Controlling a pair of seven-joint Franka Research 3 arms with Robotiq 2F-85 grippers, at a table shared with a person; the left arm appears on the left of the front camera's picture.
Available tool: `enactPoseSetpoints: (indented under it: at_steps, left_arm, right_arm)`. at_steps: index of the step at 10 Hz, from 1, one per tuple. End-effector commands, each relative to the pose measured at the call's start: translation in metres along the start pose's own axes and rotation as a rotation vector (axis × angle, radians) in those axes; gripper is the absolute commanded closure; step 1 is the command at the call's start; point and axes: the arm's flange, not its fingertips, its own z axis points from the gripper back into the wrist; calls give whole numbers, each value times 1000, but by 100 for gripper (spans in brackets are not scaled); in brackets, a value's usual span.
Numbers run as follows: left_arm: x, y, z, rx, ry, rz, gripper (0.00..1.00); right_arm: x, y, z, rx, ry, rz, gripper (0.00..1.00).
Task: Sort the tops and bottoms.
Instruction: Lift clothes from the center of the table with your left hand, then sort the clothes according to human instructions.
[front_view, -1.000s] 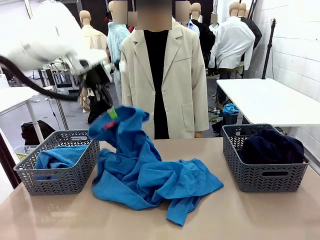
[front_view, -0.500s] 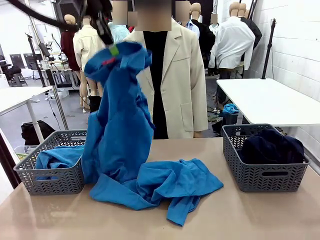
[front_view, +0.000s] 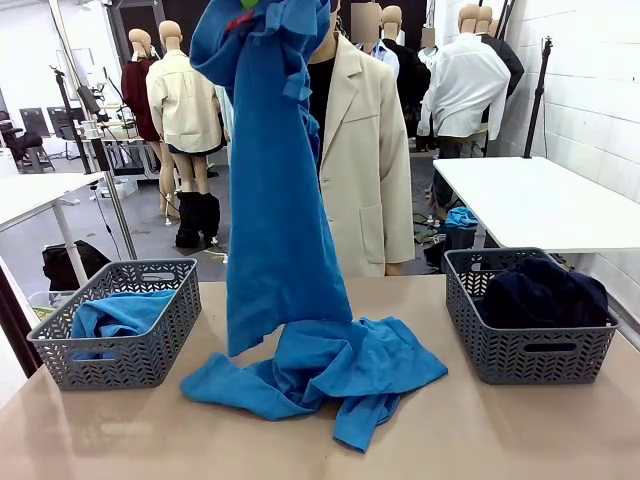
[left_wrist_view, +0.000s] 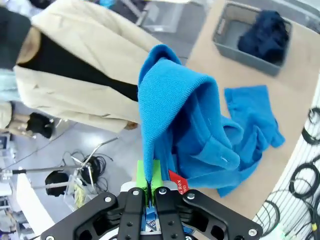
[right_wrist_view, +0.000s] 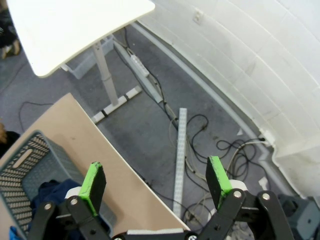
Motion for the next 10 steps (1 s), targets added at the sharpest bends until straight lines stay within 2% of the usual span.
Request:
enactPoseSetpoints:
  at_steps: [1,2,3,10]
  left_arm:
    - [54,13,27,63,24,51,100]
    - [51,5,35,45,-9,38,100]
    - [8,-2,6,34,2,29,100]
    - [8,-2,6,34,2,29,100]
  right_arm:
    - [-2,0,-2,-5,2,8,0]
    - [-2,0,-2,-5,2,8,0]
    - [-2,0,-2,-5,2,8,0]
    - [-2,0,-2,-5,2,8,0]
